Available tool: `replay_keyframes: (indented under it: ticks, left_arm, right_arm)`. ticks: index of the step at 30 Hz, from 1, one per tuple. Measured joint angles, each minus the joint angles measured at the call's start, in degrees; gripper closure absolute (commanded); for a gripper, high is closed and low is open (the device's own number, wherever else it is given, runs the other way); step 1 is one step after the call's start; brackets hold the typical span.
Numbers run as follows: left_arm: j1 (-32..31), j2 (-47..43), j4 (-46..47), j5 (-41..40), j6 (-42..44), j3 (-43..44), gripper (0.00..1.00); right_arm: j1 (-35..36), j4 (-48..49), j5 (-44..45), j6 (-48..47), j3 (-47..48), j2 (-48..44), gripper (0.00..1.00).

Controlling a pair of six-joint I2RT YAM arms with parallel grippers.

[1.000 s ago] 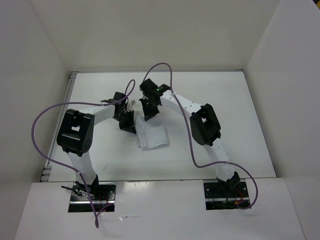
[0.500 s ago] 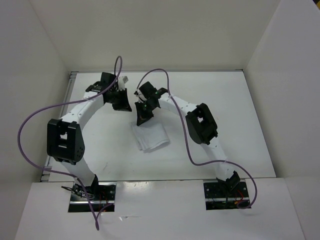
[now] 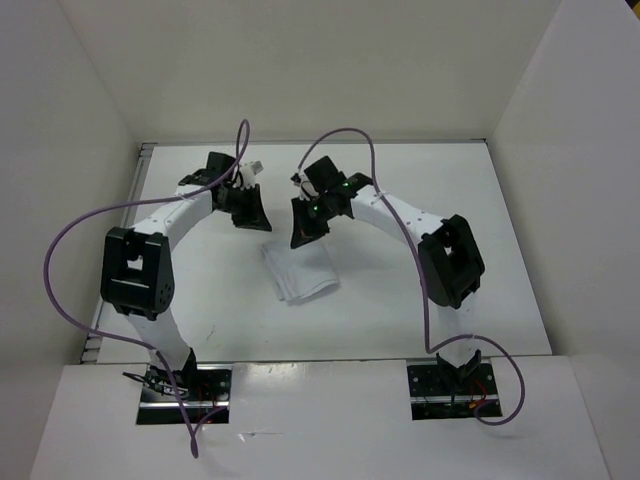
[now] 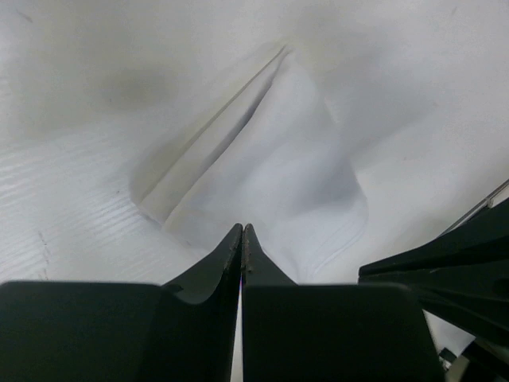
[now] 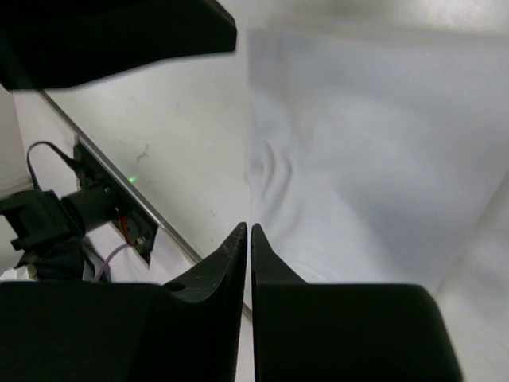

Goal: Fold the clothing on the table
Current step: Fold the skirt

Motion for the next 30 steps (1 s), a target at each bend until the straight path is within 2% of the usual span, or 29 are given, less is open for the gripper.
replay_keyframes:
  ticks: [4,7,18,30]
  left_arm:
    - [0.0,3.1,1.9,0.9,-0.2,-3.1,0.96]
    - [0.0,5.1,3.2,1.1,-0.3,-4.2,0.96]
    - [0.0,10.5,5.8,-0.6,-0.3,-6.7,0.96]
    - [0.1,10.8,5.9,-0.9,-0.3,-6.7,0.96]
  right_arm:
    - [-0.1,2.0,-4.0,1.7,-9.1,-0.1,0.91]
    - [-0.1,2.1,-7.0,2.6,-12.4,0.8,0.91]
    - [1.9,5.5,-14.7,3.1,-10.9,6.9,0.91]
    - [3.8,4.4,-19.1,0.0,-9.6,13.4,0.91]
